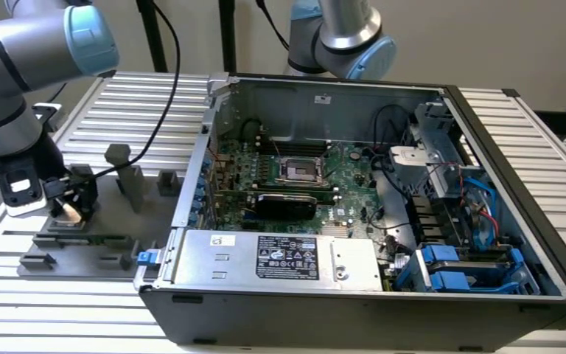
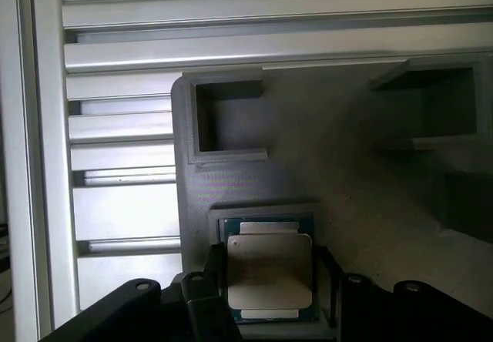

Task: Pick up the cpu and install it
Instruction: 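Pick up the cpu and move it towards the insertion slot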

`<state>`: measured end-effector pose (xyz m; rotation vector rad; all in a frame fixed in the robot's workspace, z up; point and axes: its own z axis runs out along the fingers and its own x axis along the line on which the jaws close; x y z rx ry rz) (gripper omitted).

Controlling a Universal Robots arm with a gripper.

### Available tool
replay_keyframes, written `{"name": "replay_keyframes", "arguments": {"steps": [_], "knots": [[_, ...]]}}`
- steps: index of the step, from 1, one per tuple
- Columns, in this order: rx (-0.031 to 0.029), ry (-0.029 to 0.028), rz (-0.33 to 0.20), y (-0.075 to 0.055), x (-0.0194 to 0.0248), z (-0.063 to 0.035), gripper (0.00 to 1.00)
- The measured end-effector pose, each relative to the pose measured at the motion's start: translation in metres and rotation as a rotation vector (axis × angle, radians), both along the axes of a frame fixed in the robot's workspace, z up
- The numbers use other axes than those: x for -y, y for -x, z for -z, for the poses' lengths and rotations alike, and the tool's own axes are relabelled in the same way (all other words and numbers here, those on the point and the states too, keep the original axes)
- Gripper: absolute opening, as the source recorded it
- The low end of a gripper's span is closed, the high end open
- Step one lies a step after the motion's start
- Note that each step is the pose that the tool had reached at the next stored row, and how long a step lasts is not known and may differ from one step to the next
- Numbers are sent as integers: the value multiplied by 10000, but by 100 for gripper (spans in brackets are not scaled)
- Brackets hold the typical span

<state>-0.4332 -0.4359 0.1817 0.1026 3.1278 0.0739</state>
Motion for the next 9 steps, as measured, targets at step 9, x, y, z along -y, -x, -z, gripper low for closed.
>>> {"name": "replay_keyframes", "arguments": {"steps": [9], "knots": [[-77, -2, 1, 0, -1, -177, 55]]}}
